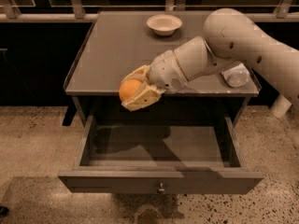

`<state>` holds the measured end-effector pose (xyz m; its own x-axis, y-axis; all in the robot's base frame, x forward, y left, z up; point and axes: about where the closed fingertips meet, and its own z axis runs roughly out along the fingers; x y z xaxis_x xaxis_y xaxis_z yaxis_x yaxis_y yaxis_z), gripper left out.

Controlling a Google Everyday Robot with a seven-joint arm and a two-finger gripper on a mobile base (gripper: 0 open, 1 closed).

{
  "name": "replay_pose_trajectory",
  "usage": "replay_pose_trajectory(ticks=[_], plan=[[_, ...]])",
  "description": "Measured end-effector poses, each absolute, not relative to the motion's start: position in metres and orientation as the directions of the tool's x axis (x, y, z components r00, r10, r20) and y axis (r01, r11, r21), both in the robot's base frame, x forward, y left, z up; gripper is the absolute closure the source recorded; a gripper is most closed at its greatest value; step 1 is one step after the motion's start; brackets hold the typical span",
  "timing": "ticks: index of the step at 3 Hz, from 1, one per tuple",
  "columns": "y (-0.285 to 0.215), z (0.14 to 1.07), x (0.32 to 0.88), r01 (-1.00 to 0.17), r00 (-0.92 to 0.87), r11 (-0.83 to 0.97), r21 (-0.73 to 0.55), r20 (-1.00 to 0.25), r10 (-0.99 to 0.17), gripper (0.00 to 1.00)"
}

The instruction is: Place orange into top drawer

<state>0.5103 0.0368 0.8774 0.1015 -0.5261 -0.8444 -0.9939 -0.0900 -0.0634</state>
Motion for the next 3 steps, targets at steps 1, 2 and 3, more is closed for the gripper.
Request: replay_pose_trajectory(ticks=[1, 2, 3], plan=[[0.038, 0.880, 0.511, -0.993, 0.106, -0.093, -0.067, -0.845, -0.524, 1.00], [0.036, 0.859, 0.510, -0.995, 0.090, -0.077, -0.059, -0.852, -0.515, 1.00], [0.036, 0.826, 0.493, -0.998, 0.060, -0.018, -0.058, -0.899, -0.433, 1.00]])
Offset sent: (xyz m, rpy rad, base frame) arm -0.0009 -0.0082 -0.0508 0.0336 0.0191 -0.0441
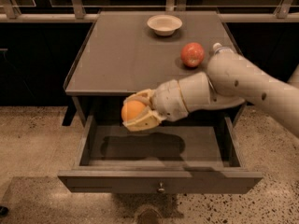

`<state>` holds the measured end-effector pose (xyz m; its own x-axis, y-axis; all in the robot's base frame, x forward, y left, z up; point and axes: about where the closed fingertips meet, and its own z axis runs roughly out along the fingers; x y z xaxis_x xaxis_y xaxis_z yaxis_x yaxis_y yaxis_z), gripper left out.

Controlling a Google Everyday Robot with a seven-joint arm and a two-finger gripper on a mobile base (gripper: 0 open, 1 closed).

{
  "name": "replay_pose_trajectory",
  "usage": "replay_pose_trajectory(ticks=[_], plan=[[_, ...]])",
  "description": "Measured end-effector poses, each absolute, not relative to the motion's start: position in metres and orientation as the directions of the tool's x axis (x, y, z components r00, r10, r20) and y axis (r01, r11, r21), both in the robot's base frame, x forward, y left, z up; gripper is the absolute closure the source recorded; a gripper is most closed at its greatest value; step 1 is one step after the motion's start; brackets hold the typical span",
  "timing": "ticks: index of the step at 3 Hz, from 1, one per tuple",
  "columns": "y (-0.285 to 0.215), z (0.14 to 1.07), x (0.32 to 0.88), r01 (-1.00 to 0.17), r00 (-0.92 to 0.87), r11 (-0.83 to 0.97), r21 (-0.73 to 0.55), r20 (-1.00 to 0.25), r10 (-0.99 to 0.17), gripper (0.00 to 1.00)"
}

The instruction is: Place orange into top drawer

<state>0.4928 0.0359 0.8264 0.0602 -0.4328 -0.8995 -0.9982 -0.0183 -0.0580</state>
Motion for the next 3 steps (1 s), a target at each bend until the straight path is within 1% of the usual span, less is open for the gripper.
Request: replay_pose_trajectory(ticks=[2, 3], plan=[[0.000, 0.703, 0.464, -0.982, -0.112, 0.182, 0.057, -0.944, -0.311, 1.00], [-0.011, 0.667, 0.468, -0.966, -0.177, 0.236, 0.105, -0.934, -0.310, 1.00]])
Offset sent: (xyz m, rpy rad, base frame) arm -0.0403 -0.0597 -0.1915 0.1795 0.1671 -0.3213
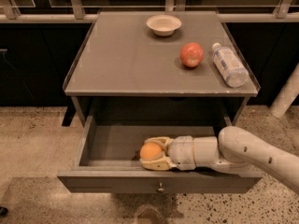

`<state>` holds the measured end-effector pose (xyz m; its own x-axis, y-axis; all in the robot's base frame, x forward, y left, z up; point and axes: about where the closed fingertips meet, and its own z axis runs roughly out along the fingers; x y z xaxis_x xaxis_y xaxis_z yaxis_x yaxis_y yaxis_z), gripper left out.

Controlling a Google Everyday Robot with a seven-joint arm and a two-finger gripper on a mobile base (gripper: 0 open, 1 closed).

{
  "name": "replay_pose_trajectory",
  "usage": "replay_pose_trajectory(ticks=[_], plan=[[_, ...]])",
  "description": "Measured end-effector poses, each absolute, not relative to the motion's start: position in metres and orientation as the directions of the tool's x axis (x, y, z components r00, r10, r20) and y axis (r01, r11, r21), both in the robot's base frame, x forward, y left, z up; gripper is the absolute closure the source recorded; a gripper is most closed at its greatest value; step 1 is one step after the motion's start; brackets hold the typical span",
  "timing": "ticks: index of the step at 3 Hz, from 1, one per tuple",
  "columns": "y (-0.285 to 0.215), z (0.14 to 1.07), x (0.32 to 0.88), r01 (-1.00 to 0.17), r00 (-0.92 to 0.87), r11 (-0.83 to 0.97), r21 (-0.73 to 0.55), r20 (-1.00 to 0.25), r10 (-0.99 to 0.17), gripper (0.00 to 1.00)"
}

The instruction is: Place orange into top drawer

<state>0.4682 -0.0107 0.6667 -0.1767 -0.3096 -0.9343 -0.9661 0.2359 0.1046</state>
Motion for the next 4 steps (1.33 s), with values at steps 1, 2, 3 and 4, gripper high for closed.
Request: replay_pose_trajectory(ticks=[1, 2, 3, 4], plan=[[-0.0209, 0.6458, 0.4849, -0.955, -0.219, 0.270, 0.124, -0.907, -0.359, 1.00], [-0.0217, 0.6431, 0.4853, -0.954, -0.226, 0.272, 0.129, -0.904, -0.363, 0.81], [-0.0217, 0.6431, 0.4853, -0.954, -0.226, 0.272, 0.129, -0.904, -0.363, 0.58], [-0.0217, 0.6431, 0.4853, -0.954, -0.226, 0.272, 0.129, -0.904, -0.363, 0.35]])
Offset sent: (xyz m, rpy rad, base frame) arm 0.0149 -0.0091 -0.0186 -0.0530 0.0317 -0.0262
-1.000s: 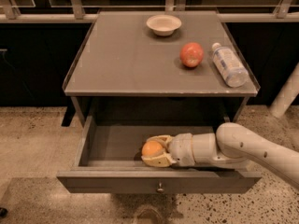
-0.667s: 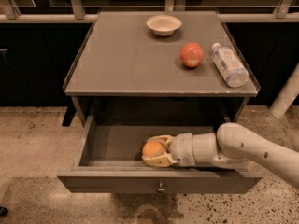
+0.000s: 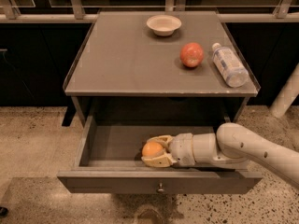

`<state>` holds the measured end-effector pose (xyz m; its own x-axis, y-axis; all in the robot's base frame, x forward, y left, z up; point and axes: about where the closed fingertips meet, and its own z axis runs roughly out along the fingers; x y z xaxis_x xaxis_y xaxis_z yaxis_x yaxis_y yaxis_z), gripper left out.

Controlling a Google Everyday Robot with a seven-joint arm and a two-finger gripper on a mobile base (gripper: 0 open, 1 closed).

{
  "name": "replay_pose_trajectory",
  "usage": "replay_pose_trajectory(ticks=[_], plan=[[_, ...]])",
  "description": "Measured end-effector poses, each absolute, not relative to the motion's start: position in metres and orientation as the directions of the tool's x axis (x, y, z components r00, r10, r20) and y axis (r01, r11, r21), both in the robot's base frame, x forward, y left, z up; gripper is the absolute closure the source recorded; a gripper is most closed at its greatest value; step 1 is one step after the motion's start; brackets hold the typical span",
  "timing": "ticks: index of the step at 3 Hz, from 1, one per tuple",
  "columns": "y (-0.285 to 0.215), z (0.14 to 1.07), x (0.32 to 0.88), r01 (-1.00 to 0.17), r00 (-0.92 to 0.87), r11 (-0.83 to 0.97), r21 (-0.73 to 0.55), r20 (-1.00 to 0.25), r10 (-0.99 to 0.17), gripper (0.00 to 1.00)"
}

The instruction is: Place orange into top drawer

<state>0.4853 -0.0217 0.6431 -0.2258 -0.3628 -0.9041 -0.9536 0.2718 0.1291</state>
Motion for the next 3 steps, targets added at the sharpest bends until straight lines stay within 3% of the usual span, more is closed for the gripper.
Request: replay_pose_trajectory(ticks=[1, 2, 3], plan=[[-0.0216, 0.6431, 0.4853, -0.954, -0.226, 0.272, 0.129, -0.904, -0.363, 0.12], [-0.0216, 0.6431, 0.4853, -0.954, -0.226, 0.272, 0.129, -0.904, -0.363, 0.00], [-0.0215, 0.6431, 0.4853, -0.954, -0.226, 0.272, 0.129, -0.904, -0.363, 0.00]])
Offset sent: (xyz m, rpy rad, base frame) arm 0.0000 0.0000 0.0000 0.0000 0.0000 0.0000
